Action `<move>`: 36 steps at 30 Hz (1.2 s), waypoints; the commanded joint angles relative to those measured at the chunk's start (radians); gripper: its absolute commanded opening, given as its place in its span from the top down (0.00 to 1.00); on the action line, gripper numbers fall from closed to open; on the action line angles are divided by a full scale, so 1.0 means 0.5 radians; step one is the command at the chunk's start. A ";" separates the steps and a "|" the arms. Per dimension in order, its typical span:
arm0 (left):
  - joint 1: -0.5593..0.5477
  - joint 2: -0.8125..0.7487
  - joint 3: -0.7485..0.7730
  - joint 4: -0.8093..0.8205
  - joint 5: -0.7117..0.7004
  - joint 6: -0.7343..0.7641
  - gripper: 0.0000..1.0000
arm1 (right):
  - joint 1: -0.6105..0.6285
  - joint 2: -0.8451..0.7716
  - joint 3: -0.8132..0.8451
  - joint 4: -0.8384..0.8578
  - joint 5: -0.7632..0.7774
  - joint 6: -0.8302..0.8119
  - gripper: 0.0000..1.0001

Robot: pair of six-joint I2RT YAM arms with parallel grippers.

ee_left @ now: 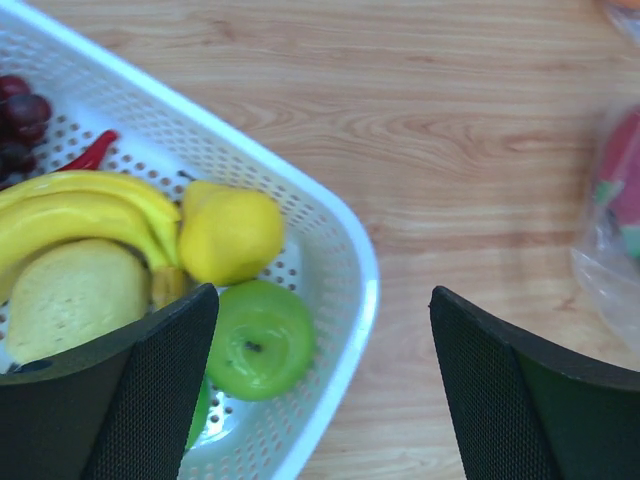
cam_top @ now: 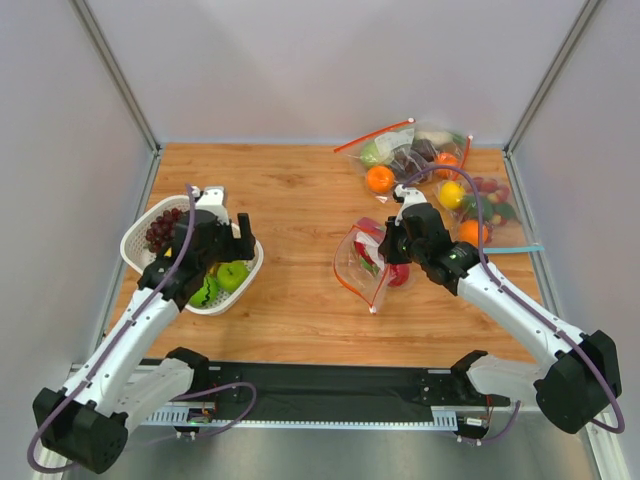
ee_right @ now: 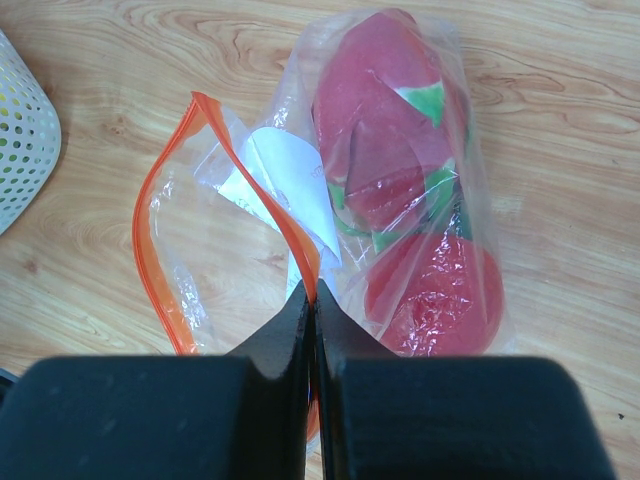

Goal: Open the zip-top bag and remove the fake food

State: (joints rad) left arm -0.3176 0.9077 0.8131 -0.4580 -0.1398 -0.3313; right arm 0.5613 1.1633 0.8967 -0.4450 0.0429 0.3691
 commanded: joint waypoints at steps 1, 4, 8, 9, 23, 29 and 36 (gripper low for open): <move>-0.226 -0.030 0.119 0.106 0.043 0.037 0.08 | -0.009 -0.001 0.044 0.034 -0.012 -0.005 1.00; -0.456 0.025 0.147 0.213 0.105 -0.009 0.11 | -0.009 -0.016 0.047 0.025 -0.003 0.001 1.00; -0.796 0.160 0.171 0.474 0.200 -0.089 0.14 | -0.006 -0.026 0.054 0.010 0.018 0.001 1.00; -0.849 0.236 0.181 0.526 0.221 -0.113 0.15 | -0.006 -0.026 0.051 0.009 0.022 0.004 1.00; -1.212 1.004 0.358 1.171 0.639 -0.353 0.43 | -0.006 -0.075 0.075 -0.058 0.061 0.020 1.00; -1.233 1.252 0.420 1.177 0.580 -0.331 0.43 | -0.006 -0.139 0.103 -0.113 0.064 0.038 1.00; -1.270 1.547 0.546 1.115 0.461 -0.334 0.43 | -0.009 -0.259 0.170 -0.272 0.159 0.038 1.00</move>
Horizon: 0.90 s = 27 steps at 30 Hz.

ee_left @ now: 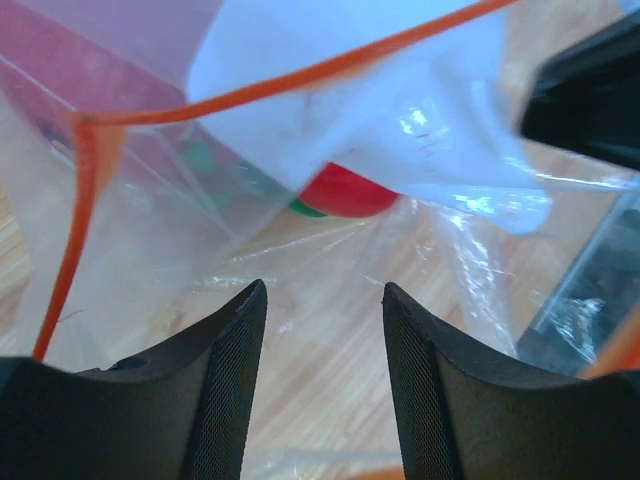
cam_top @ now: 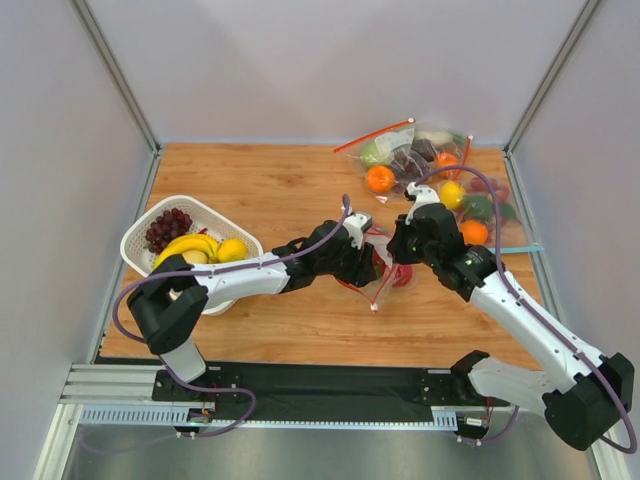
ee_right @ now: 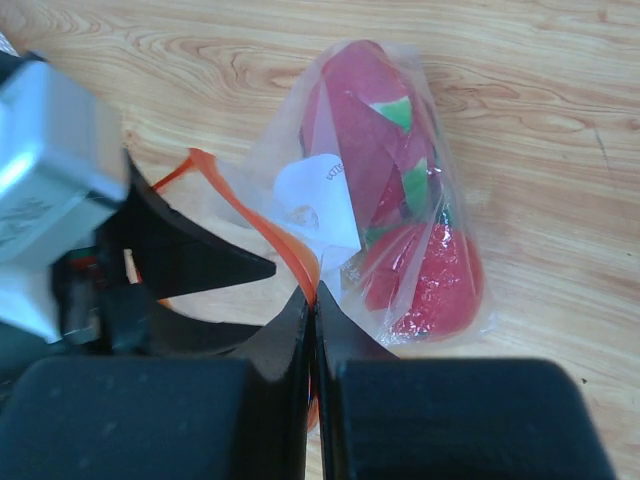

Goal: Open the zip-top bag and remove the fake food

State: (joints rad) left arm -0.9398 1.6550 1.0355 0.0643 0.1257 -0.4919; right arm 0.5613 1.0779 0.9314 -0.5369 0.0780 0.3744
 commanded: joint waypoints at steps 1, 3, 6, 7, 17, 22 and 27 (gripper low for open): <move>-0.029 0.074 0.113 0.068 -0.079 -0.016 0.42 | -0.006 -0.097 0.113 -0.104 0.114 0.027 1.00; -0.038 0.123 0.153 0.046 -0.113 -0.010 0.42 | -0.006 -0.125 0.122 -0.147 0.126 0.024 1.00; -0.041 0.163 0.187 0.016 -0.150 -0.001 0.42 | -0.006 -0.143 0.122 -0.181 0.160 0.021 1.00; -0.041 0.172 0.187 0.013 -0.156 0.002 0.42 | -0.003 -0.149 0.125 -0.190 0.178 0.018 0.99; -0.041 0.200 0.175 0.009 -0.172 0.011 0.43 | -0.006 -0.348 0.178 -0.252 0.460 0.058 0.35; -0.041 0.175 0.141 0.031 -0.147 0.030 0.43 | -0.119 -0.294 0.052 -0.242 0.424 0.128 0.33; -0.041 0.129 0.061 0.095 -0.144 0.045 0.43 | -0.426 -0.287 -0.209 0.073 0.075 0.214 0.34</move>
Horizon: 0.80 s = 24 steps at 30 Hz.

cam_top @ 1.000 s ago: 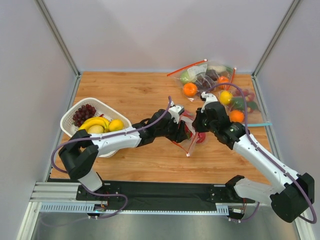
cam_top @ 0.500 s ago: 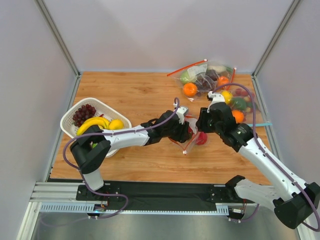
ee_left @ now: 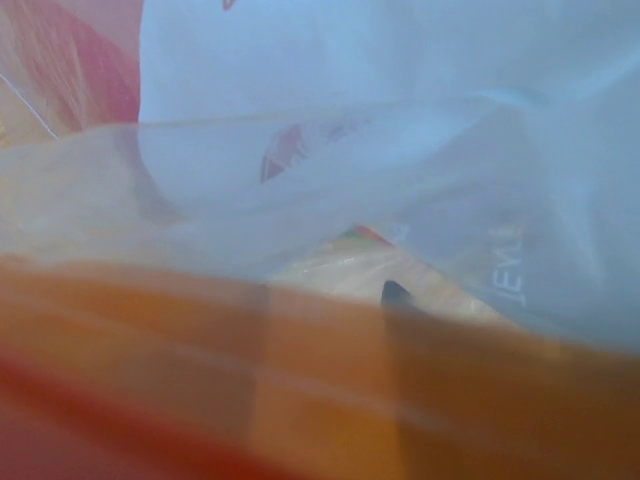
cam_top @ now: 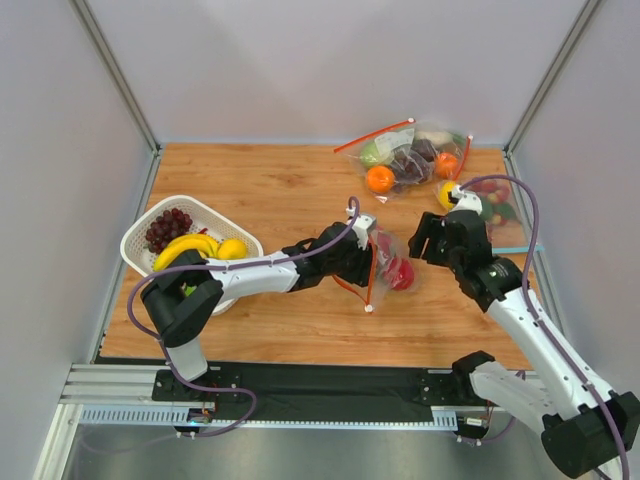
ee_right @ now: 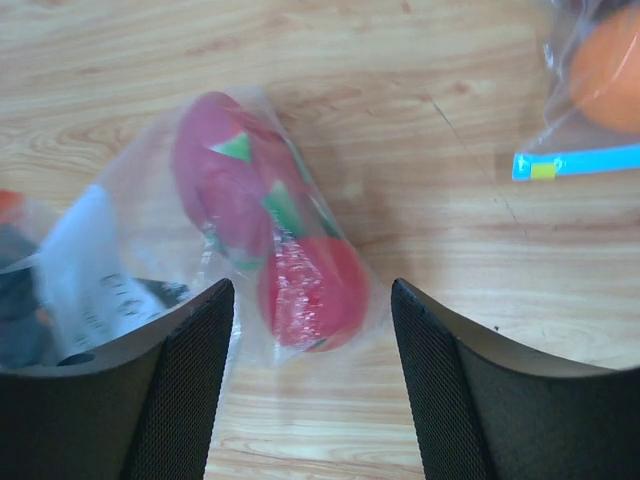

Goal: Open the zip-top bag and remove the fake food

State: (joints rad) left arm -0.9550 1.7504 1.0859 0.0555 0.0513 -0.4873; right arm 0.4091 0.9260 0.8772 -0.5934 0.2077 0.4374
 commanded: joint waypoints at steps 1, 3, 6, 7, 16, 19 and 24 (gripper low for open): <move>-0.010 -0.068 -0.064 0.125 0.023 0.042 0.43 | -0.155 0.032 -0.152 0.217 -0.292 0.095 0.34; -0.010 -0.071 -0.091 0.171 0.054 0.045 0.43 | -0.232 0.096 -0.193 0.291 -0.384 0.098 0.35; -0.010 -0.074 -0.131 0.263 0.121 0.042 0.43 | -0.300 0.176 -0.300 0.426 -0.565 0.122 0.36; -0.010 -0.074 -0.144 0.288 0.158 0.042 0.43 | -0.315 0.197 -0.328 0.462 -0.599 0.131 0.36; -0.010 -0.074 -0.187 0.481 0.293 0.045 0.41 | -0.361 0.495 -0.444 0.622 -0.734 0.165 0.51; -0.010 -0.074 -0.199 0.518 0.315 0.045 0.41 | -0.361 0.565 -0.460 0.592 -0.716 0.162 0.64; -0.014 -0.083 -0.217 0.555 0.348 0.045 0.40 | -0.364 0.627 -0.472 0.506 -0.667 0.159 1.00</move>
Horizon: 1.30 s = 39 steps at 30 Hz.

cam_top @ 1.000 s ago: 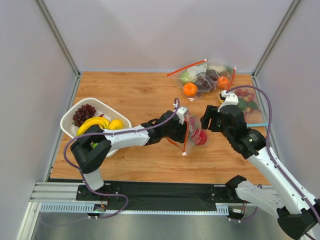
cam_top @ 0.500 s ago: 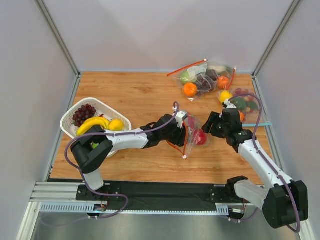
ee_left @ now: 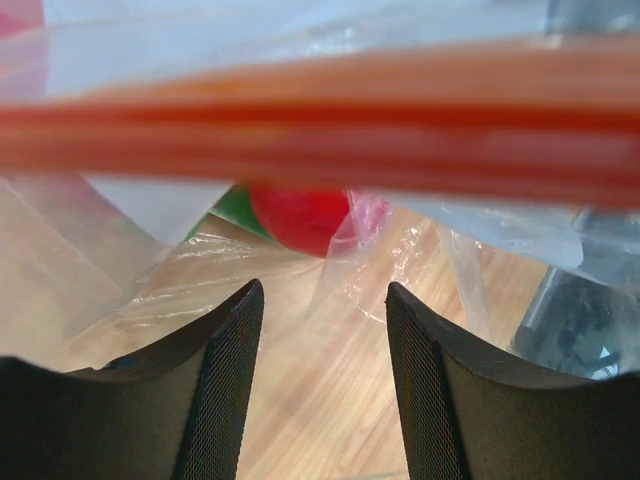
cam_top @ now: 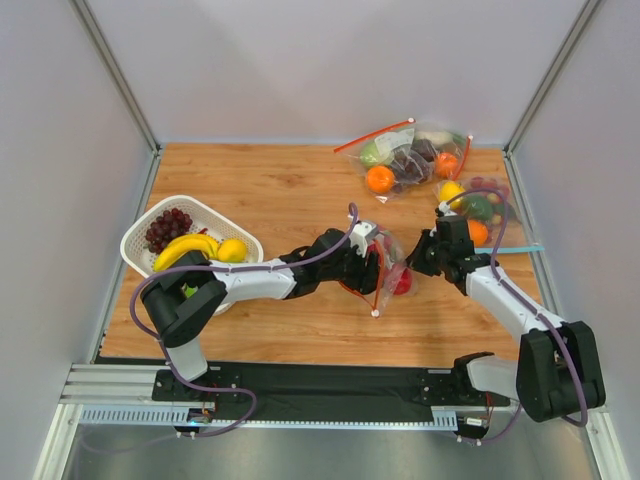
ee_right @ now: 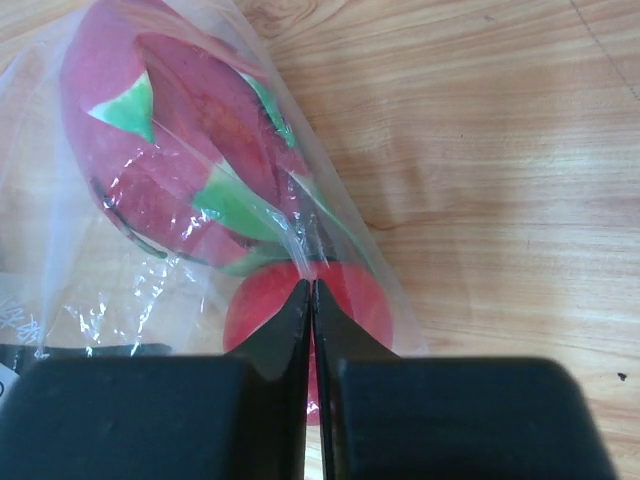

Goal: Open the zip-top bag and remove the fake food

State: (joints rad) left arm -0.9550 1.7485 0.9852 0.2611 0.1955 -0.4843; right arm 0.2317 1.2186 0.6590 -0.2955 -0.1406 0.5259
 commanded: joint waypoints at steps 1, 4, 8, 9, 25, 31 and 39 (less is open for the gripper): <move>-0.014 -0.082 -0.019 0.153 0.063 0.036 0.40 | -0.006 0.045 -0.045 -0.105 0.045 -0.033 1.00; -0.014 -0.092 -0.044 0.238 0.097 0.011 0.40 | -0.006 0.036 -0.048 -0.194 0.124 -0.055 1.00; -0.017 -0.088 -0.068 0.367 0.118 -0.038 0.39 | -0.009 0.002 -0.045 -0.307 0.207 -0.097 1.00; -0.017 -0.104 -0.089 0.395 0.079 -0.065 0.39 | -0.006 -0.032 -0.045 -0.335 0.226 -0.116 1.00; -0.017 -0.030 0.101 0.221 -0.109 -0.056 0.34 | 0.067 -0.482 -0.039 -0.716 -0.093 -0.153 0.35; -0.017 -0.033 0.147 0.125 -0.130 -0.028 0.34 | 0.236 -0.520 -0.020 -0.695 -0.112 -0.064 0.27; -0.014 -0.039 0.162 0.085 -0.130 -0.032 0.33 | 0.408 -0.403 -0.133 -0.511 -0.084 -0.055 0.23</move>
State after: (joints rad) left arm -0.9569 1.7374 1.0260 0.3054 0.1360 -0.5133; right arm 0.4110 1.0065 0.6197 -0.6117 -0.1837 0.4828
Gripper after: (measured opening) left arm 0.664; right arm 0.761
